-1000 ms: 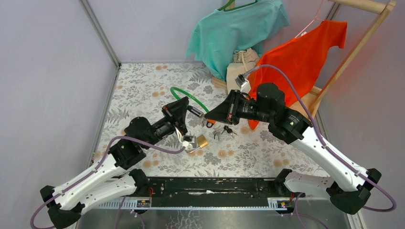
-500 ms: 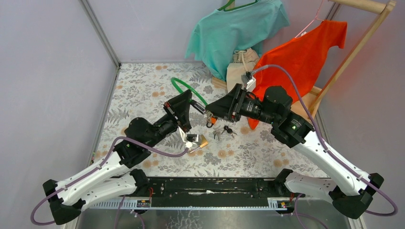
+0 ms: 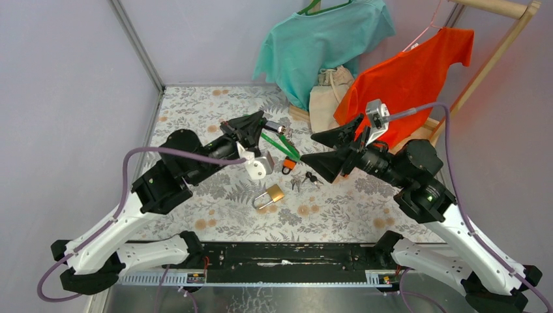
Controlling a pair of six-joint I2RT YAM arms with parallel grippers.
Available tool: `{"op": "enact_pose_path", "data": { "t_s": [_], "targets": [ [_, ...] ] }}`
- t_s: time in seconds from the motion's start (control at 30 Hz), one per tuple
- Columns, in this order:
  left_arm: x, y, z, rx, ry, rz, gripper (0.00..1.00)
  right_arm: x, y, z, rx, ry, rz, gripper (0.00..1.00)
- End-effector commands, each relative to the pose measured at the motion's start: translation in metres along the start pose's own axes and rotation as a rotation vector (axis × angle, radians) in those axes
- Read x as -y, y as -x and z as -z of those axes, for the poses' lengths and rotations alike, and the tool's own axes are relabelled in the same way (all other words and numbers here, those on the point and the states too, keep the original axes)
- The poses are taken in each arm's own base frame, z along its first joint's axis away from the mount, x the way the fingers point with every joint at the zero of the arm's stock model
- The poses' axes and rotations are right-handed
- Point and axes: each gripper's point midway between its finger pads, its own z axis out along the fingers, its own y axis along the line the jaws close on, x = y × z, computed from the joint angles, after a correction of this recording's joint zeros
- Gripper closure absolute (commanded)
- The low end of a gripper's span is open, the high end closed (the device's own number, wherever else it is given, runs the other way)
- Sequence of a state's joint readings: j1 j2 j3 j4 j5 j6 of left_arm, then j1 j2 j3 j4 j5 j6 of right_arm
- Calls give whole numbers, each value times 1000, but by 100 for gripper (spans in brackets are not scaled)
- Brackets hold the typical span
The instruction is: Unlock with the key
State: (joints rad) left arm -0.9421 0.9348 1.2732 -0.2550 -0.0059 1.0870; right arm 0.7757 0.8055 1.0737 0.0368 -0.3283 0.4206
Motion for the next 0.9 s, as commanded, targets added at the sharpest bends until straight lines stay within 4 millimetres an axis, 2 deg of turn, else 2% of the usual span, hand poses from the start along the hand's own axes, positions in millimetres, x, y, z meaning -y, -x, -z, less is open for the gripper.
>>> {"op": "enact_pose_path", "data": {
  "t_s": [0.0, 0.17, 0.33, 0.53, 0.7, 0.87],
  "targets": [
    [12, -4, 1, -64, -73, 185, 100, -14, 10, -9, 30, 143, 273, 16],
    [15, -4, -2, -101, -106, 266, 100, -22, 12, -20, 10, 207, 319, 23],
    [15, -4, -2, -115, -112, 305, 100, -19, -2, -31, -29, 211, 336, 35],
    [15, -7, -4, -140, -102, 343, 100, -17, -17, -37, -35, 168, 364, 67],
    [4, -10, -7, -174, -27, 424, 100, -9, -21, -35, -34, 111, 357, 100],
    [-10, -17, -7, -204, 50, 549, 100, 9, -29, -23, -26, 9, 328, 100]
  ]
}}
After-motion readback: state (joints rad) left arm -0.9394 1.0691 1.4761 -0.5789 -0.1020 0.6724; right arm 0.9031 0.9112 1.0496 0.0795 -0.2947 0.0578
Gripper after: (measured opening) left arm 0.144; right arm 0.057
